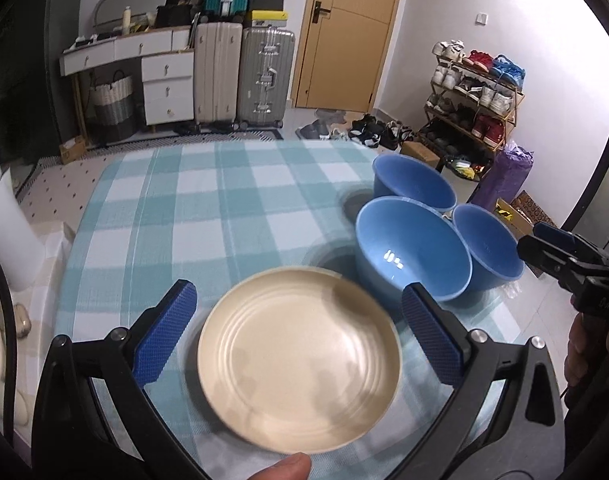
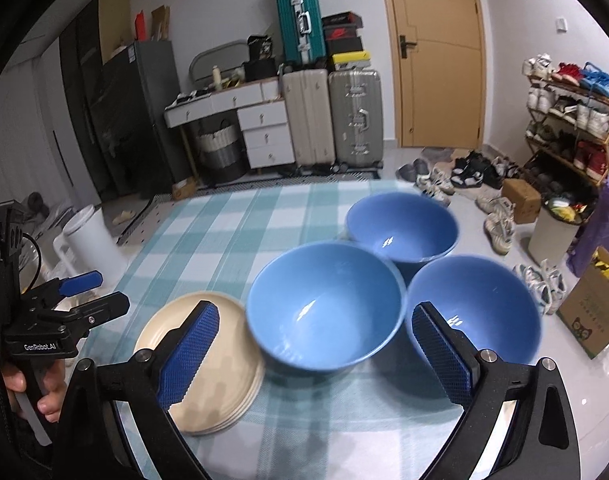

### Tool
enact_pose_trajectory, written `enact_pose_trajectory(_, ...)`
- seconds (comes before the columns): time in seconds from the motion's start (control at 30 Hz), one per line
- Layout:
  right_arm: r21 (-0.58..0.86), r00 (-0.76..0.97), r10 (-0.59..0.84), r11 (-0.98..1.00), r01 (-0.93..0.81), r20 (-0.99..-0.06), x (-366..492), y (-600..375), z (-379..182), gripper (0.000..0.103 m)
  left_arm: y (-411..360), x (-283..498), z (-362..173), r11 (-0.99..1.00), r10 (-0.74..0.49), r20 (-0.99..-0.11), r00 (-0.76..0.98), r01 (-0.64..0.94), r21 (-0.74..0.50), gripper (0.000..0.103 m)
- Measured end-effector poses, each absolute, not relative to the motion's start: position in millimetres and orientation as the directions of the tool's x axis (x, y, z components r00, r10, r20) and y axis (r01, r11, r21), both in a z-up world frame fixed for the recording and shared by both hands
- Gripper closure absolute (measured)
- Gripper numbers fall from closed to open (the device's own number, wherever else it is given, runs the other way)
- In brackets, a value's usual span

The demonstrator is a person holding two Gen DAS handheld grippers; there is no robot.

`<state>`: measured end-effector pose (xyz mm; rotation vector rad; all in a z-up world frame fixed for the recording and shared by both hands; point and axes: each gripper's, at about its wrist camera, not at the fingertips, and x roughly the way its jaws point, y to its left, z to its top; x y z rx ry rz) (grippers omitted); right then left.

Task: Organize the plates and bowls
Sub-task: 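Withdraw the left tool and move it to the rim of a blue bowl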

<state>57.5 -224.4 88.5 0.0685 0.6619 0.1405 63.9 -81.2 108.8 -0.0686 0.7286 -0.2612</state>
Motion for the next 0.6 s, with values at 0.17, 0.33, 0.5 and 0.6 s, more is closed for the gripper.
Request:
enact_pose_trajectory(0.17,0.105,0.800,0.123,0.992,-0.076,-0.587,63,-250,107,0.004,-103,79,125,0.961,-0.272,-0.628,0.729,0.242,-0.136,0.001)
enact_pose_trajectory(0.33,0.105,0.805,0.102,0.993,-0.050,-0.584,70,-277,118,0.004,-126,100,137,0.955,-0.290,-0.619,0.730,0.267,-0.132,0.001)
enact_pose_trajectory(0.5,0.099,0.810,0.079,0.995,-0.027,-0.582,79,-298,126,0.004,-149,121,144,0.949,-0.303,-0.616,0.727,0.292,-0.122,0.001)
enact_pose_trajectory(0.6,0.094,0.808,0.069,0.995,-0.018,-0.585,85,-309,129,0.004,-160,137,143,0.946,-0.312,-0.624,0.716,0.298,-0.131,0.001)
